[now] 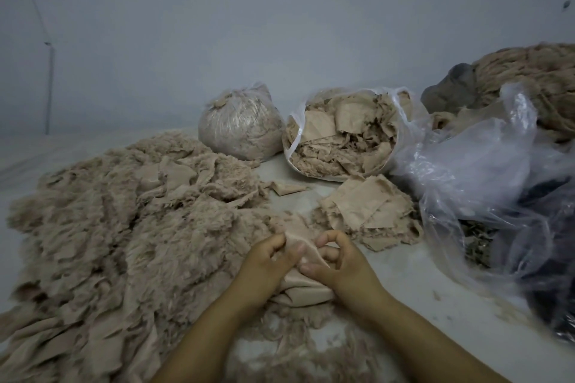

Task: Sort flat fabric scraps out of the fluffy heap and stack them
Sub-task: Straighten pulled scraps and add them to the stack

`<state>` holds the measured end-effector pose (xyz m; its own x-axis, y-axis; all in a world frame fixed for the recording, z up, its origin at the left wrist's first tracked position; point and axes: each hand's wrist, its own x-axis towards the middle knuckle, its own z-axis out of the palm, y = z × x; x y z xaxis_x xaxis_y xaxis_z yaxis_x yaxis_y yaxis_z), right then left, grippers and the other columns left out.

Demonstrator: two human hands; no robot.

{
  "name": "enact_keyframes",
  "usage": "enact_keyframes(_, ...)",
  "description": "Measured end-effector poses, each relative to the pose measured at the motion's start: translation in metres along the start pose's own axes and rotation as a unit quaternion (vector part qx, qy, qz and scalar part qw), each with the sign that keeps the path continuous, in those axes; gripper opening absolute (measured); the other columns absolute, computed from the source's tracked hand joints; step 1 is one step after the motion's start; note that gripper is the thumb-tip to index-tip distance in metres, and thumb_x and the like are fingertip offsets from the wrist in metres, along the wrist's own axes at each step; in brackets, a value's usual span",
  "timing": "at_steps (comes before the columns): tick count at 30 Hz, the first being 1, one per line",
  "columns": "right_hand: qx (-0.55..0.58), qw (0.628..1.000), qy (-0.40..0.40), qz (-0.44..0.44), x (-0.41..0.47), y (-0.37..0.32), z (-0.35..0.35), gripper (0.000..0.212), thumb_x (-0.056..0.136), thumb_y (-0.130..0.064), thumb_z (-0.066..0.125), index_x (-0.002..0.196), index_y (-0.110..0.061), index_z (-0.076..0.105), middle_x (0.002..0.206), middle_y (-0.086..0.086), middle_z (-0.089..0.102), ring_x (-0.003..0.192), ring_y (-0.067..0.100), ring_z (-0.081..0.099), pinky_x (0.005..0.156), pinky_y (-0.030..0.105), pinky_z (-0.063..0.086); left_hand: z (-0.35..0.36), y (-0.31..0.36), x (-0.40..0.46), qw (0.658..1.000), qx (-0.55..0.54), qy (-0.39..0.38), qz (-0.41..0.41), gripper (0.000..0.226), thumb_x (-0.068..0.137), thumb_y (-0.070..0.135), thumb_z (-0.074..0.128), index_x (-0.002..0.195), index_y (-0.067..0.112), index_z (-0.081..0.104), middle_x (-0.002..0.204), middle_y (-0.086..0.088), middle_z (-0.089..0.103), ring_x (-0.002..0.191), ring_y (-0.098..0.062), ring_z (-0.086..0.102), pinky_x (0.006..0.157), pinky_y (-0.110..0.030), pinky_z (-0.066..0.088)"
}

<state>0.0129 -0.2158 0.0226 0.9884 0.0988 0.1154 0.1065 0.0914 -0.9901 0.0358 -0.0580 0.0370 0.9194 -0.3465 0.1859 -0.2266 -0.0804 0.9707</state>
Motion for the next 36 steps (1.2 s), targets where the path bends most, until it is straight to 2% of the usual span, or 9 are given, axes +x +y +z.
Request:
enact_keyframes(5, -0.016, 0.999, -0.007, -0.04, 0.001, -0.002, 0.009, 0.046, 0.078, 0.002, 0.073, 0.111, -0.019, 0.049, 0.08, 0.004, 0.074, 0.07, 0.015, 0.07, 0.059, 0.022, 0.053, 0.007, 0.006, 0.003, 0.974, -0.169, 0.149, -0.005, 0.015, 0.093, 0.006, 0.051, 0.082, 0.007, 0.062, 0.073, -0.007, 0.064, 0.068, -0.02, 0.059, 0.062, -0.031, 0.05)
enact_keyframes(8, -0.017, 0.999, -0.005, -0.027, 0.001, 0.0, 0.013, 0.053, 0.076, -0.031, 0.073, 0.125, -0.032, 0.052, 0.091, -0.005, 0.073, 0.085, 0.006, 0.069, 0.072, 0.018, 0.052, 0.003, 0.008, 0.002, 0.982, -0.136, 0.127, -0.001, 0.018, 0.094, 0.007, 0.051, 0.082, 0.009, 0.064, 0.073, -0.006, 0.067, 0.068, -0.017, 0.061, 0.06, -0.026, 0.052)
enact_keyframes(12, 0.007, 0.999, -0.043, 0.007, -0.002, 0.003, 0.006, 0.029, 0.072, -0.044, 0.07, 0.08, -0.016, 0.07, 0.076, 0.003, 0.065, 0.067, 0.013, 0.058, 0.061, 0.022, 0.046, -0.001, 0.012, -0.002, 0.993, -0.109, -0.001, -0.036, 0.017, 0.087, 0.019, 0.059, 0.075, 0.011, 0.068, 0.069, -0.008, 0.067, 0.061, -0.014, 0.061, 0.053, -0.022, 0.049)
enact_keyframes(18, 0.039, 0.992, 0.119, 0.002, 0.006, -0.002, -0.011, 0.045, 0.072, -0.049, 0.066, 0.063, -0.007, 0.051, 0.056, 0.011, 0.043, 0.041, 0.014, 0.042, 0.044, 0.022, 0.038, -0.023, 0.015, 0.008, 0.953, -0.25, 0.162, -0.052, 0.015, 0.09, 0.019, 0.056, 0.087, 0.008, 0.066, 0.07, -0.007, 0.07, 0.061, -0.015, 0.066, 0.052, -0.022, 0.053)
enact_keyframes(21, -0.091, 0.989, 0.116, -0.028, 0.004, -0.006, -0.008, 0.056, 0.073, -0.062, 0.054, 0.057, -0.008, 0.055, 0.062, 0.01, 0.055, 0.057, 0.019, 0.052, 0.059, 0.027, 0.042, -0.024, 0.014, 0.005, 0.969, -0.234, 0.059, -0.059, 0.02, 0.078, 0.029, 0.064, 0.082, 0.011, 0.071, 0.079, -0.011, 0.071, 0.069, -0.018, 0.067, 0.059, -0.025, 0.055)
enact_keyframes(24, -0.062, 0.996, 0.016, -0.065, 0.002, -0.009, 0.003, 0.041, 0.078, -0.046, 0.06, 0.104, -0.016, 0.068, 0.078, 0.003, 0.066, 0.062, 0.015, 0.062, 0.056, 0.021, 0.047, -0.013, 0.014, 0.0, 0.981, -0.175, -0.047, -0.07, 0.023, 0.081, 0.028, 0.065, 0.093, 0.011, 0.073, 0.092, -0.018, 0.071, 0.079, -0.025, 0.067, 0.067, -0.029, 0.056)
enact_keyframes(27, -0.081, 0.992, -0.096, -0.003, -0.004, -0.009, 0.011, 0.014, 0.085, -0.028, 0.065, 0.075, -0.018, 0.066, 0.045, -0.005, 0.044, 0.033, 0.006, 0.034, 0.035, 0.017, 0.027, -0.018, 0.014, 0.006, 0.974, -0.191, 0.105, -0.061, 0.02, 0.085, 0.024, 0.062, 0.092, 0.007, 0.068, 0.087, -0.014, 0.071, 0.075, -0.022, 0.066, 0.063, -0.029, 0.055)
enact_keyframes(30, -0.112, 0.989, -0.094, 0.007, -0.003, -0.003, 0.009, 0.04, 0.092, -0.018, 0.061, 0.052, -0.023, 0.055, 0.045, -0.013, 0.04, 0.039, 0.002, 0.031, 0.041, 0.014, 0.027, -0.029, 0.015, 0.011, 0.934, -0.274, 0.213, -0.081, 0.019, 0.096, 0.011, 0.048, 0.092, 0.012, 0.067, 0.077, -0.009, 0.073, 0.064, -0.019, 0.068, 0.055, -0.027, 0.057)
enact_keyframes(36, -0.082, 0.996, -0.025, -0.034, -0.002, -0.003, 0.004, 0.05, 0.077, -0.049, 0.062, 0.047, -0.011, 0.052, 0.042, -0.002, 0.039, 0.038, 0.007, 0.031, 0.043, 0.016, 0.029, -0.033, 0.016, 0.014, 0.886, -0.357, 0.287, -0.077, 0.016, 0.096, 0.009, 0.049, 0.095, 0.009, 0.065, 0.076, -0.01, 0.072, 0.065, -0.021, 0.069, 0.058, -0.031, 0.058)
